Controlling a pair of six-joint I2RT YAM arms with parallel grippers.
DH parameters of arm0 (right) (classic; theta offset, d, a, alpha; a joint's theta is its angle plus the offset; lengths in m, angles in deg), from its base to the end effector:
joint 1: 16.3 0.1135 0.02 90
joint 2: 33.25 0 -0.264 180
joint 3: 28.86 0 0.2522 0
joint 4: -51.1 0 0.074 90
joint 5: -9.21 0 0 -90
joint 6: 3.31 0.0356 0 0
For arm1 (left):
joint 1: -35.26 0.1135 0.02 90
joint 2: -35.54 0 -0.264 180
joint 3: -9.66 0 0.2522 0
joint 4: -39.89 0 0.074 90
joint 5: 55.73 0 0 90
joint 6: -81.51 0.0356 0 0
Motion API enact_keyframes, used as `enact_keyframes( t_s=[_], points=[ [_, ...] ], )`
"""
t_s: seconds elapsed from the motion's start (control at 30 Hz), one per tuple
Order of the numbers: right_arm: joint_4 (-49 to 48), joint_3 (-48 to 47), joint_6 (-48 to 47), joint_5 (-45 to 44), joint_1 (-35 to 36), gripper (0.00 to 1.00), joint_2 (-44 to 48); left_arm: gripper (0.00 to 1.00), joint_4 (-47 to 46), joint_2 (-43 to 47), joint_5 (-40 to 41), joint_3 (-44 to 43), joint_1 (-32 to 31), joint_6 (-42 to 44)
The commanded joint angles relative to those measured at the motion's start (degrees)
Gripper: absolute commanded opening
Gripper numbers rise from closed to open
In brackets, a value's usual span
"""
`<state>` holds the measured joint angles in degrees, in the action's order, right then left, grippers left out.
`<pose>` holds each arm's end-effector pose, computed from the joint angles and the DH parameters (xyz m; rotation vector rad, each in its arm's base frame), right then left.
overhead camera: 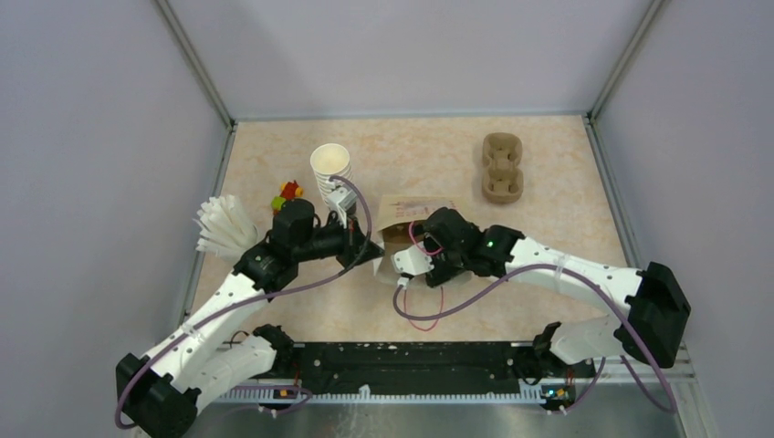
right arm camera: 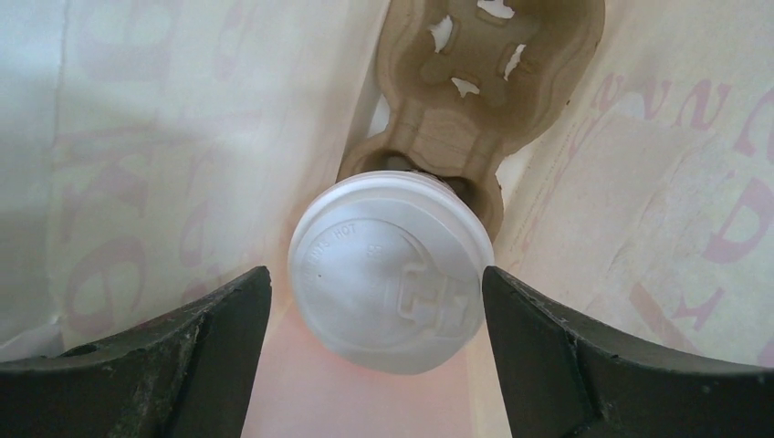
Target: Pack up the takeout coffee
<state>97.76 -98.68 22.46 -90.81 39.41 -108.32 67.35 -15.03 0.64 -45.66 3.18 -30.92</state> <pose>0.1575 0.2199 0.2597 -2.1073 1.3047 -0.2801 0.1584 -0.1225 0.2983 0.5842 2.0111 -1.1773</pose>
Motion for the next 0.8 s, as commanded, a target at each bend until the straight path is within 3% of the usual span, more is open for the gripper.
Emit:
enact_keyframes(
  t_s=[0.0,0.77],
  points=[
    [1.3,-3.5,1.2,2.2,-0.6,0.82,2.3,0.00,-1.6,-0.6,-1.2,-2.9,-0.3,-0.1],
    [9.7,-8.7,8.1,7.0,-0.6,0.68,4.8,0.00,-0.2,-3.6,-2.1,-7.9,-0.2,-5.9]
  ],
)
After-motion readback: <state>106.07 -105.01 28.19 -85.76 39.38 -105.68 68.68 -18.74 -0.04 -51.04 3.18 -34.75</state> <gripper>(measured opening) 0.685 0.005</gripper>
